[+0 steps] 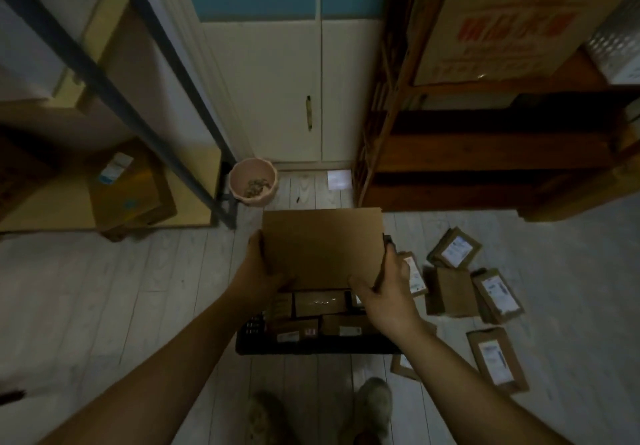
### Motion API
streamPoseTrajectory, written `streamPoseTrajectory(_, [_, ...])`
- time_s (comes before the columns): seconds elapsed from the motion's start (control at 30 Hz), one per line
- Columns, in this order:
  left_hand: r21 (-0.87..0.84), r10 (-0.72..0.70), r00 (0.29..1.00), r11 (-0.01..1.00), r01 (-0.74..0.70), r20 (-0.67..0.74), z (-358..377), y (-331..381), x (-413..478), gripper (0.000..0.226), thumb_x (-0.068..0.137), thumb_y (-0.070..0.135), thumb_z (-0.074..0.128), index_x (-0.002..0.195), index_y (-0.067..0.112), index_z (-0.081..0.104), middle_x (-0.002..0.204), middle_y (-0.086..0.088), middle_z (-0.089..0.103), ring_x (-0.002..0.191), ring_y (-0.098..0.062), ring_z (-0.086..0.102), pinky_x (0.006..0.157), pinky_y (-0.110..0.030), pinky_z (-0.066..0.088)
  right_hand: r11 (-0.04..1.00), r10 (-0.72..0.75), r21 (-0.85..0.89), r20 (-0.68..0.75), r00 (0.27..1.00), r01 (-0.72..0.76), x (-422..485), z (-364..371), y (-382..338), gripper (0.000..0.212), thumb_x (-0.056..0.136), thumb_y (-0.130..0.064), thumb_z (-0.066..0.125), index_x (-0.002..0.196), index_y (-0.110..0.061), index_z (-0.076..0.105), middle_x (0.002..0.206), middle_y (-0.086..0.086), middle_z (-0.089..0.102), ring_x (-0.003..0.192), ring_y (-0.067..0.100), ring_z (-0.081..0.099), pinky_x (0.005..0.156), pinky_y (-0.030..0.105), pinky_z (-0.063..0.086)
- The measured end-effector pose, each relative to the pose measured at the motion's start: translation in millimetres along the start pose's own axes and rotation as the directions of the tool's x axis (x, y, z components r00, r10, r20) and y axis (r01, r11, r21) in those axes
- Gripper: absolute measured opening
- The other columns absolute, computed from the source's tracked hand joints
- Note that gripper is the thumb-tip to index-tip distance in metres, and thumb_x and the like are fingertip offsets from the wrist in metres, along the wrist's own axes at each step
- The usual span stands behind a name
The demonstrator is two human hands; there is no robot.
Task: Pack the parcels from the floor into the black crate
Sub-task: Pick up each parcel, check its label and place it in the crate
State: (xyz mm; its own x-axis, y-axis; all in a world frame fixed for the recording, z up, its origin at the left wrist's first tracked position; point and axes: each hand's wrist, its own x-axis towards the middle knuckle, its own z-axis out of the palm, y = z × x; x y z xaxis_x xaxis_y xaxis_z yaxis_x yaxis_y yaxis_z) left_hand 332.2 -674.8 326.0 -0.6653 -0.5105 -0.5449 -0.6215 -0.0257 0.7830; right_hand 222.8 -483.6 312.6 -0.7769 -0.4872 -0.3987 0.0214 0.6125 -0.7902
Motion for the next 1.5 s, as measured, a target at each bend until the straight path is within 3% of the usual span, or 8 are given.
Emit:
streamPoseTrajectory(0.17, [0.133, -0.030, 0.996, 0.990, 0.040, -0.079, 48.0, -80.2, 76.4, 0.098, 0.076, 0.011, 0.075, 0.148, 0.017, 0.008, 0.149, -0.009, 0.022, 0.136, -0.030, 0.029, 0.109, -0.049, 0.035, 0.996, 0.041, -0.083, 0.100, 0.994, -0.033, 60.6, 37.4, 82.5, 0.102, 0.084, -0.035, 0.069, 0.149, -0.034, -0.010, 0.149, 0.000, 0.020, 0.123, 0.011, 0.033, 0.096, 0.023, 0.032])
streamPoseTrajectory(0.3, [0.265, 0.015, 1.000, 0.964, -0.019, 0.015, 90.9, -165.6, 151.5, 0.104, 0.071, 0.022, 0.078, 0.149, 0.019, 0.009, 0.147, -0.009, 0.028, 0.135, -0.027, 0.032, 0.106, -0.036, 0.035, 0.975, 0.106, -0.206, 0.128, 0.986, -0.078, 118.5, 82.7, 171.7, 0.107, 0.084, -0.038, 0.068, 0.149, -0.028, -0.016, 0.152, 0.006, 0.017, 0.132, 0.022, 0.032, 0.098, 0.022, 0.029])
streamPoseTrajectory(0.67, [0.660, -0.001, 0.978, 0.738, -0.139, 0.207, 183.7, -352.1, 321.0, 0.085, 0.090, 0.041, 0.054, 0.150, 0.015, -0.001, 0.157, -0.015, 0.007, 0.142, -0.030, 0.019, 0.113, -0.033, 0.022, 0.790, 0.223, -0.607, 0.148, 0.964, -0.089, 257.6, 181.9, 367.0, 0.080, 0.091, -0.052, 0.052, 0.152, -0.025, 0.007, 0.153, 0.018, 0.013, 0.138, 0.035, 0.024, 0.110, 0.040, 0.029])
streamPoseTrajectory(0.93, [0.543, 0.164, 0.971, 0.807, -0.234, 0.174, 221.7, -388.1, 371.9, 0.071, 0.087, 0.037, 0.055, 0.144, 0.005, 0.029, 0.152, -0.020, 0.023, 0.140, -0.037, 0.022, 0.115, -0.044, 0.021, 0.525, 0.262, -0.848, 0.081, 0.962, -0.071, 313.0, 197.2, 399.3, 0.092, 0.089, -0.030, 0.063, 0.151, -0.007, 0.000, 0.155, 0.022, -0.015, 0.142, 0.039, 0.008, 0.116, 0.045, 0.022])
streamPoseTrajectory(1.07, [0.601, 0.199, 0.951, 0.739, -0.304, 0.237, 224.9, -397.0, 365.9, 0.074, 0.089, 0.029, 0.060, 0.149, 0.016, 0.019, 0.158, -0.010, 0.009, 0.145, -0.032, 0.010, 0.116, -0.042, 0.012, 0.425, 0.293, -0.904, 0.084, 0.952, -0.051, 309.7, 189.7, 394.5, 0.092, 0.090, -0.039, 0.055, 0.150, 0.001, -0.004, 0.157, 0.021, -0.012, 0.145, 0.038, -0.001, 0.116, 0.049, 0.012])
streamPoseTrajectory(1.17, [0.536, 0.138, 0.945, 0.795, -0.284, 0.296, 216.9, -396.9, 370.5, 0.084, 0.085, 0.049, 0.055, 0.150, 0.020, 0.010, 0.159, -0.007, 0.002, 0.146, -0.029, 0.005, 0.118, -0.042, 0.007, 0.413, 0.246, -0.910, 0.067, 0.967, -0.042, 305.0, 178.2, 395.3, 0.086, 0.092, -0.044, 0.048, 0.151, -0.003, 0.000, 0.158, 0.018, -0.005, 0.145, 0.036, 0.002, 0.115, 0.049, 0.012])
streamPoseTrajectory(1.3, [0.894, 0.175, 0.948, 0.321, -0.311, 0.266, 204.0, -401.0, 381.1, 0.078, 0.093, 0.055, 0.038, 0.149, 0.027, -0.007, 0.158, -0.009, -0.010, 0.145, -0.032, 0.002, 0.117, -0.045, 0.003, 0.430, 0.082, -0.894, 0.177, 0.981, 0.126, 301.9, 182.1, 403.2, 0.093, 0.085, -0.065, 0.046, 0.152, -0.027, -0.007, 0.159, 0.010, -0.012, 0.145, 0.035, -0.006, 0.116, 0.050, 0.008])
streamPoseTrajectory(1.5, [0.842, 0.145, 0.920, 0.372, -0.391, 0.363, 203.7, -406.0, 388.2, 0.078, 0.093, 0.055, 0.037, 0.149, 0.030, -0.011, 0.158, -0.007, -0.012, 0.145, -0.036, 0.000, 0.118, -0.050, 0.007, 0.342, 0.121, -0.927, 0.206, 0.971, 0.154, 308.1, 198.1, 410.0, 0.095, 0.086, -0.063, 0.047, 0.149, -0.029, -0.016, 0.156, 0.014, -0.022, 0.143, 0.040, -0.015, 0.116, 0.052, 0.005])
